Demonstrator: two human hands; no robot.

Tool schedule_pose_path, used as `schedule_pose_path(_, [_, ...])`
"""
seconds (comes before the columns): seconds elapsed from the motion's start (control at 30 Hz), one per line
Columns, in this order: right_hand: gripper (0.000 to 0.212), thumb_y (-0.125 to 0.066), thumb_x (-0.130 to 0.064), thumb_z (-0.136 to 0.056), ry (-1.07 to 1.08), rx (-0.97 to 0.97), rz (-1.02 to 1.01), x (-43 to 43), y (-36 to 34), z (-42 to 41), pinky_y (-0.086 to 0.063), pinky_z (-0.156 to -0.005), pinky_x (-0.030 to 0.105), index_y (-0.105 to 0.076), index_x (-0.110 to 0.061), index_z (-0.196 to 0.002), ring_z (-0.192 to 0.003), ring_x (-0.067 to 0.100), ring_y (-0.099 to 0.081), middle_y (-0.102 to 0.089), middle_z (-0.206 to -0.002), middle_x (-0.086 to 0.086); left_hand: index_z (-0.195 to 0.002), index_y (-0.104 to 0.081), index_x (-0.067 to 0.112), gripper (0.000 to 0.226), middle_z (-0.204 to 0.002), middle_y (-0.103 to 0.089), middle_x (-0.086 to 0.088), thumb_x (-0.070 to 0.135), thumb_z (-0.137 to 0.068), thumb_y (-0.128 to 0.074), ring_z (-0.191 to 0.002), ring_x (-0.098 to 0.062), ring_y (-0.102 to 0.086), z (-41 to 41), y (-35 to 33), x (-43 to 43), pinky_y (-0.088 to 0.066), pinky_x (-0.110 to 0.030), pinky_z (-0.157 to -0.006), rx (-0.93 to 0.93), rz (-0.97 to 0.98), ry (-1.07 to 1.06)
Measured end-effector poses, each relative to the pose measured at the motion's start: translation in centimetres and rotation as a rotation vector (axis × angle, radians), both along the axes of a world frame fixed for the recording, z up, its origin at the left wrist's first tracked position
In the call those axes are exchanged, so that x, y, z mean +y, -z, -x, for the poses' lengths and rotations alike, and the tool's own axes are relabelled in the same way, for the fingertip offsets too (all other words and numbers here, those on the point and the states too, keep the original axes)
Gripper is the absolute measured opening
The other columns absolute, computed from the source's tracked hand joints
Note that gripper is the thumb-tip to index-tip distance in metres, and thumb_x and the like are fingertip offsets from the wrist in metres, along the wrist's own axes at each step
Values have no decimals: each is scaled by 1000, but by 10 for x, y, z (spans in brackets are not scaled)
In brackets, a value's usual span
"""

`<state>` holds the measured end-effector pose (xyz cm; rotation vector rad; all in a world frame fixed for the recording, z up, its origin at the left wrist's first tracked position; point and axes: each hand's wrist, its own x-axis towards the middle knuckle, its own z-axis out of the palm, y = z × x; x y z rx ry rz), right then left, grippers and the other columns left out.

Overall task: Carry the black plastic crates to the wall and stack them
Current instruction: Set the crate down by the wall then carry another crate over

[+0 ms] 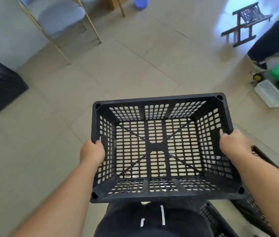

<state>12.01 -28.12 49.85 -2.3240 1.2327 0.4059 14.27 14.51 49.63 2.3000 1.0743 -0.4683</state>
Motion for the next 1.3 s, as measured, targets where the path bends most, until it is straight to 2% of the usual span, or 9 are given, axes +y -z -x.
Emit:
schedule_pose_path(0.1, [28,-45,-20,-100,-143,-24,10,47,-9,-26,-38,-64,35,-54,-2,-119,-76,27,-48,-54,-95,13,-117,-62,4,37,-111,-70,-14,32,-104,-42,-97,-37,-66,32,-5,49,-54,-51,-91,-17,14,-138])
schedule_pose_path(0.23, [30,-46,-21,-98,-333,-58,18,124,-24,-53,-38,-64,32,-55,-1,-119,-72,30,-50,-61,-102,19,-110,-64,4,33,-103,-71,-12,29,-103,-43,-90,-36,-67,76,-8,116,-56,-49,-85,-54,24,-311])
schedule_pose_path(0.37, [33,-47,-22,-97,-487,-88,9,206,-36,-66,-42,-70,34,-56,-2,-121,-81,33,-53,-63,-107,20,-108,-65,4,33,-100,-72,-12,28,-102,-43,-85,-34,-66,121,-9,182,-44,-37,-64,-80,49,-436])
schedule_pose_path(0.5, [28,-47,-18,-95,-588,-78,-15,285,-47,-71,-43,-68,35,-56,-3,-116,-79,33,-54,-56,-93,13,-107,-64,4,31,-99,-73,-10,27,-103,-44,-86,-33,-67,162,-18,243,-46,-37,-68,-105,73,-549])
schedule_pose_path(0.7, [29,-47,-15,-92,-773,-67,-38,405,-68,-82,-52,-74,40,-57,-2,-116,-88,39,-61,-64,-102,20,-107,-62,5,29,-98,-73,-9,27,-106,-45,-85,-31,-67,200,-38,340,-46,-37,-68,-157,52,-653])
schedule_pose_path(0.77, [29,-48,-14,-91,-820,-83,-48,436,-73,-90,-50,-70,37,-59,-1,-114,-84,38,-61,-65,-99,21,-109,-63,4,30,-99,-72,-9,27,-106,-44,-84,-29,-65,203,-46,366,-44,-35,-66,-162,48,-685])
schedule_pose_path(0.97, [28,-49,-16,-89,-888,-91,-62,522,-87,-132,-49,-67,35,-59,-2,-111,-80,37,-61,-64,-95,20,-107,-65,5,30,-98,-72,-9,26,-106,-44,-93,-31,-66,186,-63,432,-49,-40,-80,-194,51,-755])
schedule_pose_path(1.13, [26,-50,-17,-89,-898,-88,-86,592,-85,-187,-50,-64,36,-60,-3,-108,-71,33,-59,-62,-87,16,-99,-67,5,29,-96,-71,-9,22,-106,-44,-84,-26,-63,142,-70,487,-42,-34,-68,-203,64,-797])
schedule_pose_path(1.3, [31,-49,-19,-91,-954,-61,-112,667,-89,-251,-57,-80,51,-59,1,-113,-89,42,-64,-66,-100,23,-103,-64,2,26,-91,-69,-5,16,-106,-42,-82,-22,-64,92,-85,537,-40,-31,-60,-202,90,-878])
